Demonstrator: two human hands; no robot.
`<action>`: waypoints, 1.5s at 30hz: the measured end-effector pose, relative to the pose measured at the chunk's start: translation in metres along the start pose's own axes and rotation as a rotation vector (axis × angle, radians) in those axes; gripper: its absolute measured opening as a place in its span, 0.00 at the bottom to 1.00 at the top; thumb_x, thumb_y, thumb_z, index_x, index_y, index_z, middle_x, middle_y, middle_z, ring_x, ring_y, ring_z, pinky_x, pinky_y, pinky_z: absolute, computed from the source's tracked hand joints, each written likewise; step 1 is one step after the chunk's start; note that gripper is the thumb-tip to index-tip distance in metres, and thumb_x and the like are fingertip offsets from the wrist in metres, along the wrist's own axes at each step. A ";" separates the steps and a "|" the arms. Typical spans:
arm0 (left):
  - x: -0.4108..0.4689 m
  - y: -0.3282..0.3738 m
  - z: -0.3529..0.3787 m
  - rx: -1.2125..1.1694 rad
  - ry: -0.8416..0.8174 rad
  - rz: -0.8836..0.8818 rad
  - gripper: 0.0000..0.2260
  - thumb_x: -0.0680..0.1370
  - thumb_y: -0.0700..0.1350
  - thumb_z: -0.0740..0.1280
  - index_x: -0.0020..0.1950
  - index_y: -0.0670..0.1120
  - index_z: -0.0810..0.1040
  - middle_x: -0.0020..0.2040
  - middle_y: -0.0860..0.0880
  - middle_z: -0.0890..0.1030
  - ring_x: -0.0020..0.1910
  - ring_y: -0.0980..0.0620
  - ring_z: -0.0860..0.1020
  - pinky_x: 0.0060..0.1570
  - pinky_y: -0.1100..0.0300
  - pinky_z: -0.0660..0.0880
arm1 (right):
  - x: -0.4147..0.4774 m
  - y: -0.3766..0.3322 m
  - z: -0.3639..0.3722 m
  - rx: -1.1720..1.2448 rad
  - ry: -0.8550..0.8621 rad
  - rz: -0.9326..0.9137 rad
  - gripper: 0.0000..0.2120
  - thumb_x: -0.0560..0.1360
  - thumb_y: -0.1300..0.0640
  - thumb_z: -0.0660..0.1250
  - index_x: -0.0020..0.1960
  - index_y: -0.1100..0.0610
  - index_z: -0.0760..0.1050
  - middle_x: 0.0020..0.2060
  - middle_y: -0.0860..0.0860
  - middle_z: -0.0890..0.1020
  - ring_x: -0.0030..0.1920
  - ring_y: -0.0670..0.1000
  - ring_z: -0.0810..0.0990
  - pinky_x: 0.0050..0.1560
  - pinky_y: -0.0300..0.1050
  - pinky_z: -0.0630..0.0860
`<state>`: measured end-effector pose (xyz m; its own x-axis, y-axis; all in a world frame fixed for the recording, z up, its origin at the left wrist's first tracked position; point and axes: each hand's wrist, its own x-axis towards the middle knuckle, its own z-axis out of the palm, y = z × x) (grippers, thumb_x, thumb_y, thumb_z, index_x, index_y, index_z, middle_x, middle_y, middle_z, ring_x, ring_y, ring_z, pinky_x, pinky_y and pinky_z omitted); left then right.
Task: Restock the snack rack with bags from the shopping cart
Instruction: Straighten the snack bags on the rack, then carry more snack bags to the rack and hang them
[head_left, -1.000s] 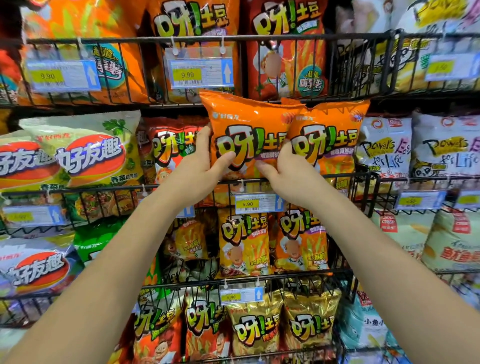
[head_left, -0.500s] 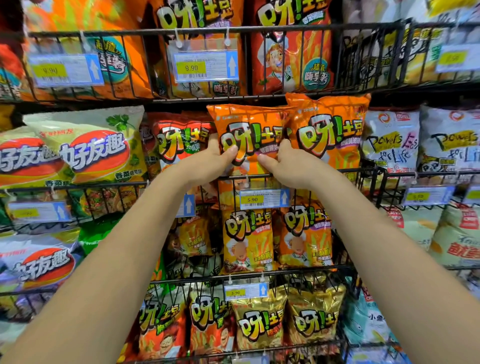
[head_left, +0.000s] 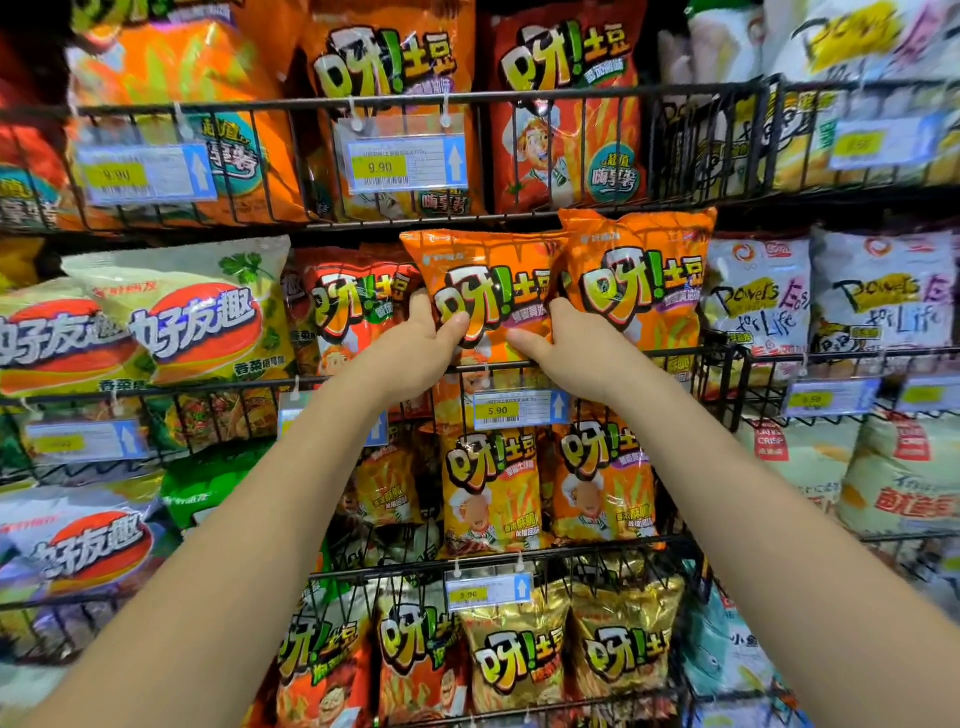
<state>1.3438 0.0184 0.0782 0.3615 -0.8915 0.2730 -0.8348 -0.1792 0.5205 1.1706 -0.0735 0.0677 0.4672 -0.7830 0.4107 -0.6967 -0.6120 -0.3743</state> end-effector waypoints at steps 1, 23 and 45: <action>-0.002 -0.001 0.002 0.028 0.044 0.014 0.34 0.86 0.61 0.50 0.84 0.44 0.42 0.75 0.38 0.72 0.70 0.37 0.74 0.67 0.46 0.70 | -0.002 0.001 0.001 0.015 0.027 -0.016 0.34 0.82 0.36 0.58 0.75 0.62 0.62 0.61 0.58 0.79 0.57 0.58 0.80 0.52 0.54 0.80; -0.110 0.000 0.137 0.428 0.049 0.516 0.28 0.79 0.55 0.70 0.76 0.47 0.68 0.76 0.41 0.65 0.79 0.39 0.59 0.73 0.42 0.68 | -0.167 0.092 0.022 -0.305 -0.088 -0.008 0.36 0.79 0.41 0.68 0.81 0.47 0.57 0.80 0.50 0.58 0.78 0.55 0.61 0.76 0.53 0.65; -0.182 0.153 0.342 0.248 -0.544 0.901 0.29 0.82 0.60 0.65 0.78 0.51 0.63 0.78 0.45 0.60 0.78 0.42 0.59 0.70 0.46 0.66 | -0.408 0.234 -0.017 -0.328 0.016 0.748 0.32 0.79 0.42 0.68 0.79 0.48 0.63 0.74 0.50 0.68 0.69 0.54 0.73 0.63 0.50 0.74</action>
<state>1.0086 0.0108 -0.1690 -0.6091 -0.7918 0.0455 -0.7843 0.6099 0.1135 0.8080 0.1047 -0.1734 -0.1904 -0.9683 0.1617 -0.9462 0.1371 -0.2930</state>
